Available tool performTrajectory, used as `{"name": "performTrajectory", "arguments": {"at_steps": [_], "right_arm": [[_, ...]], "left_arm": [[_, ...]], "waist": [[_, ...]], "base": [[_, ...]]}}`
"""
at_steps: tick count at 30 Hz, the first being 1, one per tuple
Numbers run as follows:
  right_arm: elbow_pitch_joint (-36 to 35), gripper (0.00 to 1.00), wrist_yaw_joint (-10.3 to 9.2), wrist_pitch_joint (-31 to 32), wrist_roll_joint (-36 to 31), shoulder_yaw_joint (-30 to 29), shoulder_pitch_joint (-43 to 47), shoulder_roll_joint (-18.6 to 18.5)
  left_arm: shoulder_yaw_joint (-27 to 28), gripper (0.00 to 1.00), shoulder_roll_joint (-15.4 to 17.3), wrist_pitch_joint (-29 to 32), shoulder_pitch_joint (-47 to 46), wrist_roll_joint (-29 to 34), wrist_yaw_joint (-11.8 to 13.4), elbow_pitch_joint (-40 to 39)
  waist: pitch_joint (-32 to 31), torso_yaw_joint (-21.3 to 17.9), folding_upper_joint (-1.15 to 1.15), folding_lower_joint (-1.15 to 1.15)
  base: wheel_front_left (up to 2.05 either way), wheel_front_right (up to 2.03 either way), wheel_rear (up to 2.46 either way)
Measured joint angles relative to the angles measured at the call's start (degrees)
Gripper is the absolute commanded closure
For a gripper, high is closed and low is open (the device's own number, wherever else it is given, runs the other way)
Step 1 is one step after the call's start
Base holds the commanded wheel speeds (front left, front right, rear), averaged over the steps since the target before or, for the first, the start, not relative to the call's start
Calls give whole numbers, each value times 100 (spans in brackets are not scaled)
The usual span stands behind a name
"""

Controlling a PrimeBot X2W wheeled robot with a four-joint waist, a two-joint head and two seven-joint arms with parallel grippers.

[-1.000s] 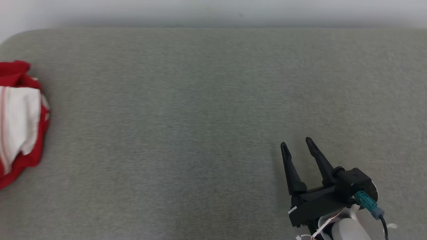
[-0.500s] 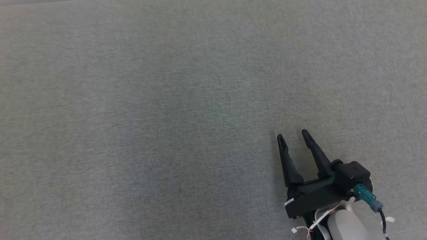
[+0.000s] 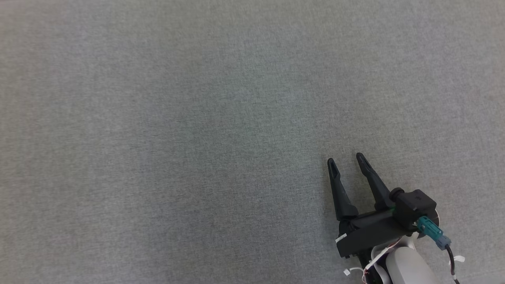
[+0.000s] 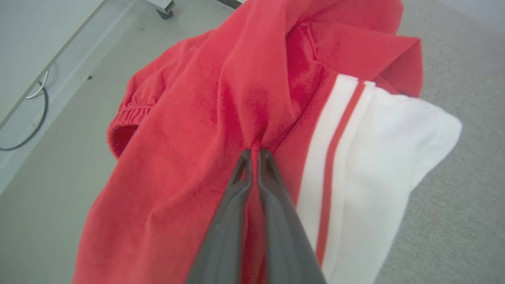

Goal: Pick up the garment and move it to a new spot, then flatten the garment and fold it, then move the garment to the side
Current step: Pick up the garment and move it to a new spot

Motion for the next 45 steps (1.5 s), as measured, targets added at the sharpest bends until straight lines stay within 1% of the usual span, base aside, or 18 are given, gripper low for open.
{"name": "performTrajectory", "arguments": {"at_steps": [5,11,13,15,21,25,30,32,36,39,43,45], "right_arm": [[76,0,0,-12,51,13,14,0],[214,0,0,-31,118,29,149,1],[257,0,0,-33,153,24,230,0],[290,0,0,-38,190,4,289,0],[369,0,0,-41,233,-66,539,0],[380,0,0,-53,261,-118,696,0],[357,0,0,-30,293,-136,839,2],[342,0,0,-20,294,-152,896,1],[257,0,0,25,293,-170,914,1],[200,0,0,57,294,-165,912,-1],[124,0,0,74,294,-153,903,0],[90,0,0,76,296,-149,898,-1]], "left_arm": [[-53,100,88,-441,-378,-75,-436,302],[-314,100,194,-666,-1089,-144,-762,316],[-437,100,179,-722,-1349,-164,-871,225],[-597,100,92,-772,-1621,-174,-960,93],[-1122,100,-549,-858,-2257,-268,-1018,-735],[-1472,100,-966,-872,-2587,-320,-1015,-1266],[-1917,100,-1623,-840,-2741,-426,-923,-1807],[-2114,100,-1858,-847,-2798,-460,-934,-1976],[-2521,100,-2361,-920,-2794,-577,-1024,-2067],[-2787,100,-2683,-1001,-2775,-612,-1077,-1985],[-3047,100,-2976,-1189,-2631,-614,-1133,-1762],[-3169,100,-3059,-1290,-2490,-573,-1173,-1634]], "waist": [[-221,92,0,0],[-603,234,-1,0],[-754,281,-1,-1],[-912,325,-1,-1],[-1413,414,-1,-1],[-1734,419,-1,-2],[-2049,315,-2,-2],[-2118,221,-2,-2],[-2180,-9,-1,-1],[-2178,-202,-1,-1],[-2128,-472,-1,-1],[-2086,-608,-1,0]], "base": [[0,0,0],[0,0,0],[0,0,0],[0,0,0],[0,0,0],[0,0,0],[0,0,0],[0,0,0],[0,0,0],[0,0,0],[0,0,0],[0,0,0]]}}
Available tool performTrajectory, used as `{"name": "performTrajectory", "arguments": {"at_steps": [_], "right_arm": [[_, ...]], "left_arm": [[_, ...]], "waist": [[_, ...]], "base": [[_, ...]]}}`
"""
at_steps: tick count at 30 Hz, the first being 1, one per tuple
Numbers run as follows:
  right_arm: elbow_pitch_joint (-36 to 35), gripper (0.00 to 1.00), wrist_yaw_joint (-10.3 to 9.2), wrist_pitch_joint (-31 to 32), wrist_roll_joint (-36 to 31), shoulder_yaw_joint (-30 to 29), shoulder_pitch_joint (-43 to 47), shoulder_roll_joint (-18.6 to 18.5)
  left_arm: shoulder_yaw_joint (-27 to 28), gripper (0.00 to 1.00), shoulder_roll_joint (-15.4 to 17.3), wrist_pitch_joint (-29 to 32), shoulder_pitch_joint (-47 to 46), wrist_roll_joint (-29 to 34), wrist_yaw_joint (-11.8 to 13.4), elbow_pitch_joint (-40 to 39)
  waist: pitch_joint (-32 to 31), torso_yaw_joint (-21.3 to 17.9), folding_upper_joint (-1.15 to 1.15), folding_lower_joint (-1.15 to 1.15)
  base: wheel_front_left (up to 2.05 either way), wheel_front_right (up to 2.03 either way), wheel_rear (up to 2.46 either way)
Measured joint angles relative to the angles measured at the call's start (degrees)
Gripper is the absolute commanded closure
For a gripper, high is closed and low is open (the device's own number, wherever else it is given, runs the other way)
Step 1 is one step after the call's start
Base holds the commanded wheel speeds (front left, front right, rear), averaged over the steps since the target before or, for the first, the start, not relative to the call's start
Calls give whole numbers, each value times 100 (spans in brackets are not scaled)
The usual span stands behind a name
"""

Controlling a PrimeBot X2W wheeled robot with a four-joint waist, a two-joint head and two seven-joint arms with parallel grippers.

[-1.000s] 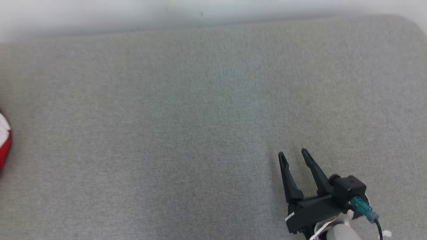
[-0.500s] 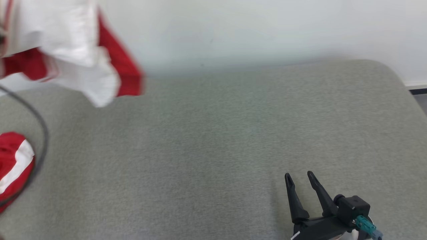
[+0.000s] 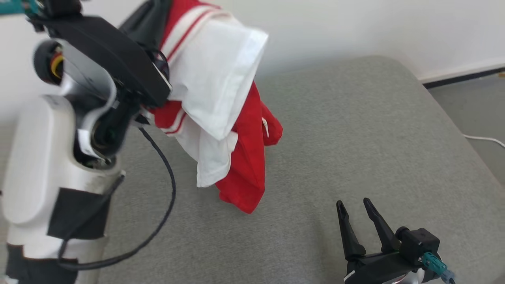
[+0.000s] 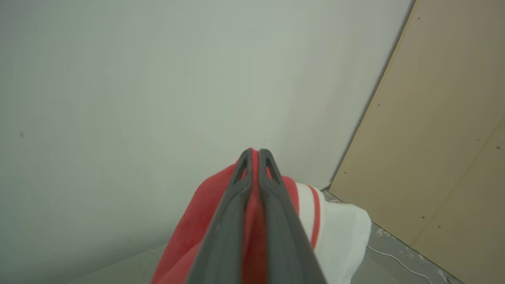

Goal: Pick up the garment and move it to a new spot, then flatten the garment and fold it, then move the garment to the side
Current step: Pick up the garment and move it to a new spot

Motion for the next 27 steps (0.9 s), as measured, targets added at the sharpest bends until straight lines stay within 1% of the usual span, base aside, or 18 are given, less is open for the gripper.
{"name": "performTrajectory", "arguments": {"at_steps": [3,7,10,14,15,17,20,23,24,25,27], "right_arm": [[-30,0,0,4,5,1,-11,1],[-65,0,0,5,7,-14,-15,-1],[-80,0,0,4,7,-21,-34,0],[-91,0,0,3,7,-76,-54,1],[-93,0,0,3,7,-92,-63,1],[-110,0,0,7,-2,-122,-85,-1],[-151,0,0,49,-75,-214,-91,1],[-185,0,0,90,-133,-353,-36,0],[-192,0,0,101,-166,-397,-2,1],[-199,0,0,105,-182,-430,18,2],[-236,0,0,137,-235,-515,34,3]], "left_arm": [[-221,100,-12,-242,270,289,-35,211],[-417,100,-38,-630,748,516,-54,667],[-495,100,-49,-1085,1066,720,-54,1106],[-644,100,-201,-1744,1518,920,-47,1819],[-749,82,-221,-1909,1613,1024,-63,2007],[-1018,0,-209,-2229,1719,1299,-146,2303],[-1096,0,-308,-2889,1833,1437,-133,2577],[-1050,0,-439,-3840,1932,1524,-1,2590],[-1049,0,-485,-4072,2006,1538,-1,2579],[-1032,0,-514,-4222,2107,1558,-3,2528],[-995,0,-554,-4332,2330,1667,4,2368]], "waist": [[82,-200,0,0],[222,-438,0,1],[350,-571,0,1],[519,-673,0,1],[555,-686,0,1],[608,-689,0,1],[628,-628,0,1],[621,-502,0,1],[610,-449,0,1],[595,-391,0,1],[549,-257,0,1]], "base": [[0,0,0],[0,0,0],[0,0,0],[0,0,0],[0,0,0],[0,0,0],[0,0,0],[0,0,0],[0,0,0],[0,0,0],[0,0,0]]}}
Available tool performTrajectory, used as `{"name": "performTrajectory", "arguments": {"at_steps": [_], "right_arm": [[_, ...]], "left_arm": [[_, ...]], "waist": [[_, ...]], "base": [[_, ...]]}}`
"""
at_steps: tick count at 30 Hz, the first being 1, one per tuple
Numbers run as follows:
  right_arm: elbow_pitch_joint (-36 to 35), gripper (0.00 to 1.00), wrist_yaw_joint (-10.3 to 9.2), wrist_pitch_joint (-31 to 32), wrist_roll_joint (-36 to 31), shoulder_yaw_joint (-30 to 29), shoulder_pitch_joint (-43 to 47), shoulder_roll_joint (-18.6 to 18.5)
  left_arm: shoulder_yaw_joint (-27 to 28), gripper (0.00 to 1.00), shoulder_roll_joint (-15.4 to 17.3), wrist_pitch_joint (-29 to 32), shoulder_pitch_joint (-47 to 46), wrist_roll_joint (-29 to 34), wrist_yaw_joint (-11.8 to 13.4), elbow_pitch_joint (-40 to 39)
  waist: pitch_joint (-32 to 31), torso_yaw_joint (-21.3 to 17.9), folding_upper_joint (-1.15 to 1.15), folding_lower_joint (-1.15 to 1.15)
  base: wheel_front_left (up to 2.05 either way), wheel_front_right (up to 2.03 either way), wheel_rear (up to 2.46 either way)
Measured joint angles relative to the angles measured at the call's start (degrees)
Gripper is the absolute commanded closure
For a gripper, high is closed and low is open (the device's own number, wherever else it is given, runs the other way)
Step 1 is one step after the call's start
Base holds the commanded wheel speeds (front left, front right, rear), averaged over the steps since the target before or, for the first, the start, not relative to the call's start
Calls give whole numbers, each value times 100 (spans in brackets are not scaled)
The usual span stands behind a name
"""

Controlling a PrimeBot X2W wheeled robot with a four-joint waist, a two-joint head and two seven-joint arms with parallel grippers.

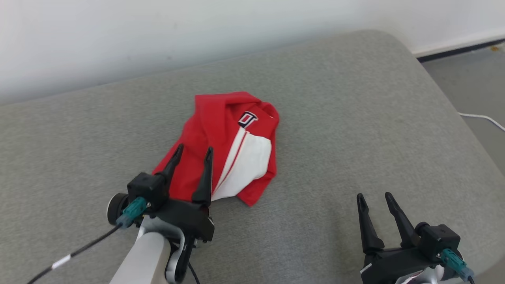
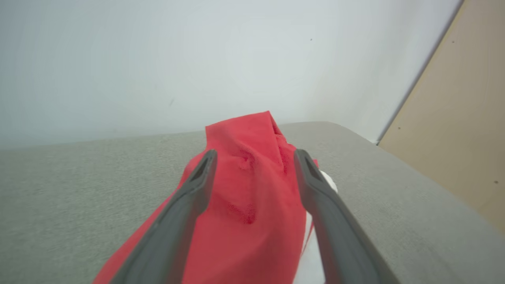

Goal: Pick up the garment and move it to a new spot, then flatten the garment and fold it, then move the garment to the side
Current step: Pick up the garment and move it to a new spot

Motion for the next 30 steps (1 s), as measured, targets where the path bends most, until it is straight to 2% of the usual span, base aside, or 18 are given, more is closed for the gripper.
{"name": "performTrajectory", "arguments": {"at_steps": [6,12,16,22,30], "right_arm": [[-135,0,0,91,-220,-259,218,-2],[-277,0,0,176,-385,-445,461,-1],[-343,0,0,212,-401,-486,614,0],[-361,0,0,241,-425,-481,817,0],[-220,0,0,255,-325,-506,925,-1]], "left_arm": [[520,0,-103,-33,1021,536,155,-1345],[973,0,-144,-33,2079,1068,151,-2061],[1273,0,-154,-32,2598,1247,138,-2206],[1581,0,-172,-33,3134,1464,-16,-2202],[1996,0,-188,-33,3514,1458,-168,-2209]], "waist": [[-202,453,0,-1],[-453,927,0,-1],[-618,1217,0,-1],[-846,1564,0,-2],[-1056,1727,0,-2]], "base": [[0,0,0],[0,0,0],[0,0,0],[0,0,0],[0,0,0]]}}
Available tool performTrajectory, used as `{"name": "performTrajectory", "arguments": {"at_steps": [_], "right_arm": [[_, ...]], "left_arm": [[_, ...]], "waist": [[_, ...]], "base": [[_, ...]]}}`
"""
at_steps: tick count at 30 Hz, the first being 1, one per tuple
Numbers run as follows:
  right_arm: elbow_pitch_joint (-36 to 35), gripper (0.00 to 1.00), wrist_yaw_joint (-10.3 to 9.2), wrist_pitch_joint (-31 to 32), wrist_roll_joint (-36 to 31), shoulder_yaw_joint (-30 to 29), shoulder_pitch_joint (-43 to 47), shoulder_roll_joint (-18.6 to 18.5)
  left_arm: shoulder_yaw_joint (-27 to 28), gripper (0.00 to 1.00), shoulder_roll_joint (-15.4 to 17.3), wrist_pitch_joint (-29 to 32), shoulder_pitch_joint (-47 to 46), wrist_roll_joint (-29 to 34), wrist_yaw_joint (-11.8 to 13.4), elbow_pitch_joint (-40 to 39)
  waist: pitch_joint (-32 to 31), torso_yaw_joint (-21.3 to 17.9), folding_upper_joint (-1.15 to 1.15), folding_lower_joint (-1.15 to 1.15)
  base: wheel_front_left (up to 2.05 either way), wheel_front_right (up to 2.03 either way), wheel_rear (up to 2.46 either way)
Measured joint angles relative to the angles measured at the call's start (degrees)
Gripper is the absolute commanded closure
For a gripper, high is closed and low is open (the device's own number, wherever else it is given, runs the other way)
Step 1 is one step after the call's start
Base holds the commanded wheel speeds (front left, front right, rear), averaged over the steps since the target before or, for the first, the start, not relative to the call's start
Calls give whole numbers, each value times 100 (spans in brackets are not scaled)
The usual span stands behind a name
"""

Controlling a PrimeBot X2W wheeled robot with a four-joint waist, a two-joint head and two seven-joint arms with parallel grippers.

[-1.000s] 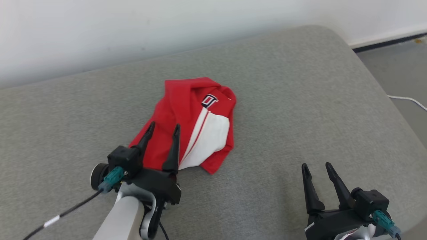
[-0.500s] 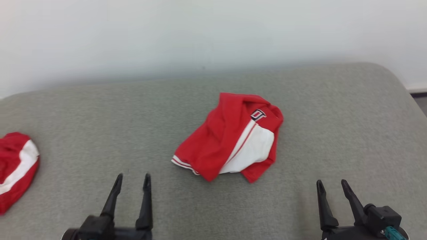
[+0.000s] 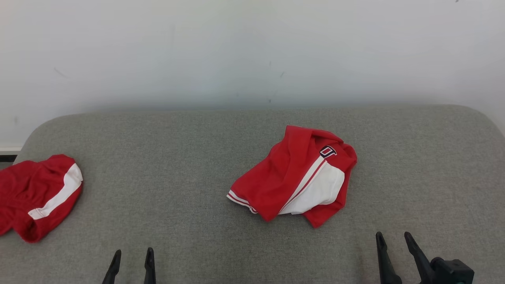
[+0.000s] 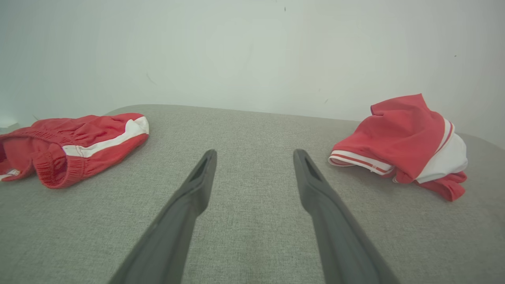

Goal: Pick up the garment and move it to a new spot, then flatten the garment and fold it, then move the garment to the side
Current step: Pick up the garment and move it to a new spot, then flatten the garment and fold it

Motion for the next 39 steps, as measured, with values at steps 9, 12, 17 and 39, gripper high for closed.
{"name": "performTrajectory", "arguments": {"at_steps": [9,12,17,39], "right_arm": [[49,0,0,-48,62,-31,57,0],[49,0,0,-52,70,-35,55,0],[57,0,0,-60,70,-34,33,0],[185,0,0,-145,200,76,-49,0]], "left_arm": [[129,0,-19,0,77,40,-91,-68],[147,0,-20,0,75,40,-99,-71],[134,0,-21,0,63,40,-127,-41],[-493,0,-23,0,-592,-702,-151,668]], "waist": [[28,-93,0,1],[43,-109,0,0],[56,-117,0,1],[126,-193,0,2]], "base": [[0,0,0],[0,0,0],[0,0,0],[0,0,0]]}}
